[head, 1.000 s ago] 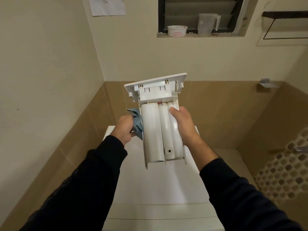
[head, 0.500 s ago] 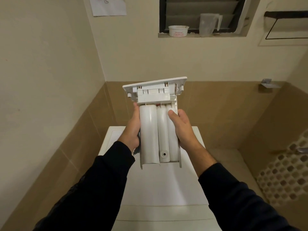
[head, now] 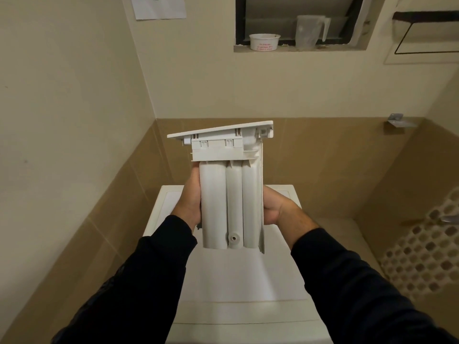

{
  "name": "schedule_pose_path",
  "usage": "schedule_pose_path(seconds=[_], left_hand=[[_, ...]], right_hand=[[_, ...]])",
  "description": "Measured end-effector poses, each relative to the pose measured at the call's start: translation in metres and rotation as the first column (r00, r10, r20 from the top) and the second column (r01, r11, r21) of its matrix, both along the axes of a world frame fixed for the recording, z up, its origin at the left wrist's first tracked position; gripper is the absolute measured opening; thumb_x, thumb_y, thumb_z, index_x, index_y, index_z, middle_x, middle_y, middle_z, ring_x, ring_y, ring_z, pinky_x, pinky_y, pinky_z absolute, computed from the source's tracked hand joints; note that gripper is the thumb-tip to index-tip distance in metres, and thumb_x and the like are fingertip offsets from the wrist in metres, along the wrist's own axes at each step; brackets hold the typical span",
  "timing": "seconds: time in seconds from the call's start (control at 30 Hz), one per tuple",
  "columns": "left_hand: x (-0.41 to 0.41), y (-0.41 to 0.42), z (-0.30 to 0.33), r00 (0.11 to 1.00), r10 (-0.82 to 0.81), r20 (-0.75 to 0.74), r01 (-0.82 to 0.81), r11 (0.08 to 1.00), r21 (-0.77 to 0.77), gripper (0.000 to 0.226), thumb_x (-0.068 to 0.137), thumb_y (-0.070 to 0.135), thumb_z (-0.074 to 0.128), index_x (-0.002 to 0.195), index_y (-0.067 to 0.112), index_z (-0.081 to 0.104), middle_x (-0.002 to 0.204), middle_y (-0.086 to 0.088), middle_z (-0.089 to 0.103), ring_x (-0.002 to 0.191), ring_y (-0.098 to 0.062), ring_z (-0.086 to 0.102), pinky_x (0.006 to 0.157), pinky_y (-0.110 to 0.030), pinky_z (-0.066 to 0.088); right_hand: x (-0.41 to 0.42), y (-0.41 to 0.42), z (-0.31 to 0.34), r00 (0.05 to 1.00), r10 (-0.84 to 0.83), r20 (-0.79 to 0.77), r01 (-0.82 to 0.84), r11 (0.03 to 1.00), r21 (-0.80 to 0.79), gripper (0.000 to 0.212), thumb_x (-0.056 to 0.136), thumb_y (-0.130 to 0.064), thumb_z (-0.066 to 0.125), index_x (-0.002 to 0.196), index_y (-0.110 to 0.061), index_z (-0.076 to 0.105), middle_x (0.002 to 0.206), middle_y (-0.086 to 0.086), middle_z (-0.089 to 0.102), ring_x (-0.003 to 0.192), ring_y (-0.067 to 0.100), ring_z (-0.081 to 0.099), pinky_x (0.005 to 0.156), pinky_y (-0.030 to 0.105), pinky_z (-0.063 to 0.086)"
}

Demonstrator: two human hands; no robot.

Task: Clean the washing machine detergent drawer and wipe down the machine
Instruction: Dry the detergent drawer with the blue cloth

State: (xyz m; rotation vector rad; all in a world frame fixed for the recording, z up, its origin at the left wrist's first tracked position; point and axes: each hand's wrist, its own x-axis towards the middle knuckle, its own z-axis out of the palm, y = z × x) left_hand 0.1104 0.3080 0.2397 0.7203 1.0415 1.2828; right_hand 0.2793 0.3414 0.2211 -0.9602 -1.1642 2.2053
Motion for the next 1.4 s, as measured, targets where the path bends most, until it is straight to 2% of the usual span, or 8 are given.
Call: schedule_pose_path(seconds=[0.2, 0.33, 0.5, 0.63, 0.73, 0.93, 1.13, 1.4], left_hand=[[0.003, -0.01, 0.0, 0.993, 0.121, 0.012, -0.122, 0.992, 0.04, 0.076, 0.088, 0.079, 0.028, 0.106, 0.022, 0.075, 0.109, -0.013, 0.073, 0.102, -0.031, 0.069, 0.09, -0.048, 0.054], [0.007, -0.02, -0.004, 0.98, 0.196, -0.045, -0.195, 0.981, 0.013, 0.086, 0.084, 0.083, 0.013, 0.088, 0.027, 0.079, 0.098, -0.011, 0.075, 0.094, -0.028, 0.072, 0.09, -0.046, 0.055], [0.018, -0.027, -0.009, 0.969, 0.247, -0.02, -0.245, 0.968, 0.053, 0.095, 0.076, 0.086, 0.016, 0.119, 0.018, 0.067, 0.106, -0.01, 0.074, 0.102, -0.028, 0.07, 0.092, -0.05, 0.054], [0.019, -0.027, -0.014, 0.976, 0.217, -0.007, -0.213, 0.965, 0.15, 0.082, 0.074, 0.084, 0.045, 0.129, 0.024, 0.058, 0.121, -0.006, 0.069, 0.109, -0.025, 0.068, 0.089, -0.05, 0.056], [0.016, -0.022, -0.017, 0.972, 0.23, -0.053, -0.217, 0.958, 0.188, 0.038, 0.09, 0.041, 0.064, 0.124, 0.025, 0.058, 0.121, -0.007, 0.068, 0.11, -0.025, 0.066, 0.093, -0.052, 0.054], [-0.002, -0.015, -0.026, 0.938, 0.32, -0.135, -0.279, 0.926, 0.252, 0.043, 0.078, 0.024, 0.076, 0.115, 0.019, 0.056, 0.112, -0.002, 0.069, 0.1, -0.017, 0.069, 0.078, -0.035, 0.055], [-0.007, -0.007, -0.031, 0.908, 0.354, -0.225, -0.284, 0.913, 0.292, 0.052, 0.076, 0.022, 0.08, 0.121, 0.018, 0.054, 0.114, 0.001, 0.068, 0.101, -0.013, 0.067, 0.083, -0.034, 0.055], [-0.006, -0.012, -0.039, 0.83, 0.395, -0.393, -0.25, 0.894, 0.372, 0.071, 0.068, 0.029, 0.085, 0.126, 0.038, 0.046, 0.125, 0.016, 0.061, 0.117, -0.005, 0.058, 0.102, -0.036, 0.047]], right_hand=[[-0.005, 0.006, 0.008, 1.0, -0.013, 0.026, 0.014, 1.0, -0.014, 0.021, 0.096, -0.016, 0.056, 0.082, -0.011, 0.072, 0.079, 0.007, 0.067, 0.072, 0.022, 0.064, 0.072, 0.034, 0.055], [-0.004, 0.012, 0.007, 0.987, 0.022, 0.158, -0.022, 1.0, -0.003, 0.02, 0.093, -0.009, 0.059, 0.079, -0.009, 0.074, 0.08, 0.009, 0.069, 0.072, 0.023, 0.066, 0.071, 0.035, 0.057], [0.001, 0.017, 0.007, 0.962, -0.14, 0.234, 0.139, 0.99, 0.022, 0.012, 0.088, -0.005, 0.066, 0.076, -0.006, 0.069, 0.066, 0.007, 0.066, 0.055, 0.018, 0.063, 0.054, 0.027, 0.055], [0.006, 0.022, 0.007, 0.925, -0.282, 0.256, 0.281, 0.959, 0.039, 0.007, 0.08, -0.012, 0.077, 0.077, -0.008, 0.072, 0.073, 0.009, 0.066, 0.065, 0.025, 0.063, 0.073, 0.037, 0.054], [0.006, 0.024, 0.007, 0.898, -0.337, 0.281, 0.31, 0.941, 0.139, 0.005, 0.085, -0.012, 0.072, 0.081, -0.009, 0.073, 0.077, 0.008, 0.068, 0.073, 0.025, 0.063, 0.078, 0.039, 0.053], [0.014, 0.034, 0.019, 0.763, -0.542, -0.352, 0.574, 0.819, -0.017, 0.032, 0.107, -0.019, 0.036, 0.116, 0.0, 0.061, 0.098, 0.013, 0.072, 0.086, 0.021, 0.069, 0.074, 0.034, 0.059], [0.01, 0.024, 0.033, 0.858, -0.495, -0.138, 0.512, 0.795, 0.325, 0.027, 0.101, -0.009, 0.039, 0.093, -0.007, 0.064, 0.077, 0.005, 0.072, 0.074, 0.019, 0.068, 0.069, 0.035, 0.054], [-0.001, 0.007, 0.039, 0.911, -0.402, 0.09, 0.314, 0.818, 0.482, 0.072, 0.084, -0.077, 0.047, 0.123, -0.017, 0.058, 0.104, 0.004, 0.071, 0.088, 0.021, 0.07, 0.077, 0.044, 0.061]])
